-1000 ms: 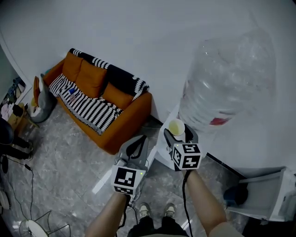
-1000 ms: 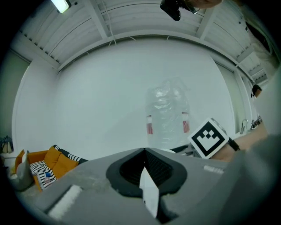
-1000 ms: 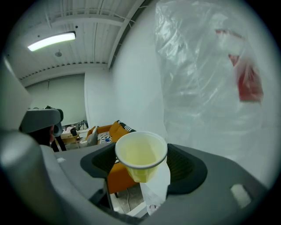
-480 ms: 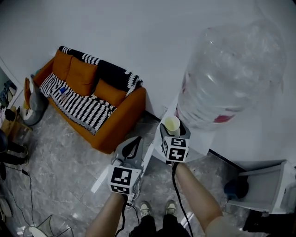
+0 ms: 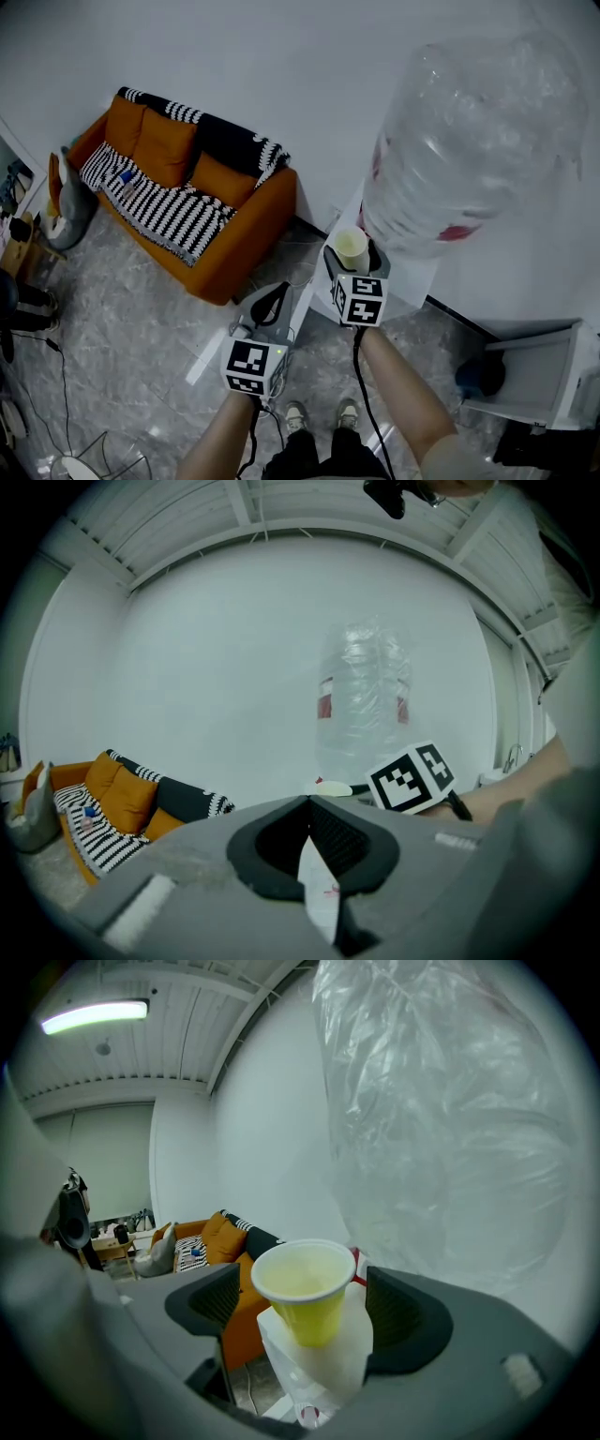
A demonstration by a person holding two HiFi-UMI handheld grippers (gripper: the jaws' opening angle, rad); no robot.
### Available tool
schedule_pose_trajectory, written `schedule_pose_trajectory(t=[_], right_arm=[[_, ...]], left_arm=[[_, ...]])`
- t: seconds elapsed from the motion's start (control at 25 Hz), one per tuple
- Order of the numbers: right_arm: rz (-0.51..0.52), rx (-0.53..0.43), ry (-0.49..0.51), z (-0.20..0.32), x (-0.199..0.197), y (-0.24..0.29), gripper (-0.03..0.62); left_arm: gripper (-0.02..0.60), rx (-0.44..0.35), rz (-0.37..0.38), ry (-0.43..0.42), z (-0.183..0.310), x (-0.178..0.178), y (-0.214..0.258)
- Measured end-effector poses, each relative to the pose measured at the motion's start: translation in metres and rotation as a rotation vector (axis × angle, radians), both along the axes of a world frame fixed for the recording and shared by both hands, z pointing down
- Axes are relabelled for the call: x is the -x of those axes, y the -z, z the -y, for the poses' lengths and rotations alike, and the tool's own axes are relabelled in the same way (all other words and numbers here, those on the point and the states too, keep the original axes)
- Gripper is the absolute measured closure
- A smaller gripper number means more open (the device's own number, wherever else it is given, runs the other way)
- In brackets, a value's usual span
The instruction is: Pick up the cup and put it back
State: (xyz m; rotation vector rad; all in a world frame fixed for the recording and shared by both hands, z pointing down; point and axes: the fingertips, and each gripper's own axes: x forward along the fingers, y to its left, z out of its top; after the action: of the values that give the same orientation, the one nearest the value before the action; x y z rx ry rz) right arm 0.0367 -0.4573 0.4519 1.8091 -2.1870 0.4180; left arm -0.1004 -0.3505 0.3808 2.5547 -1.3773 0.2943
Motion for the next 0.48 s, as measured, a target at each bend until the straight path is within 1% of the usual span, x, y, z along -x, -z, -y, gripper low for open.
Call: schedule_pose_trajectory(t=[0.08, 0.16, 0.24, 0.36, 0.48], right_arm=[[0.011, 0.024, 0.021, -0.008, 0.002, 0.003, 0.169], [0.033, 0.049, 0.064, -0.019, 0.007, 0.01, 0.172], [0.052, 0.047, 0.105, -0.031, 0.011, 0.025, 0.205], [0.072, 0.004, 0.136, -0.051, 0.01, 0.061, 0.254], [0.082, -0.04, 0.168, -0.076, 0.009, 0.101, 0.319]], left_arm=[[0.58, 0.001, 0.005, 0.002, -0.001, 0.0, 0.0], [0.58, -0.024, 0.011, 0.001, -0.001, 0.001, 0.007], [0.58, -0.036, 0.015, 0.001, -0.002, 0.002, 0.019], [0.58, -0.084, 0.018, -0.001, -0.003, 0.005, 0.046], [0.58, -0.132, 0.032, 0.0, -0.011, 0.008, 0.08]])
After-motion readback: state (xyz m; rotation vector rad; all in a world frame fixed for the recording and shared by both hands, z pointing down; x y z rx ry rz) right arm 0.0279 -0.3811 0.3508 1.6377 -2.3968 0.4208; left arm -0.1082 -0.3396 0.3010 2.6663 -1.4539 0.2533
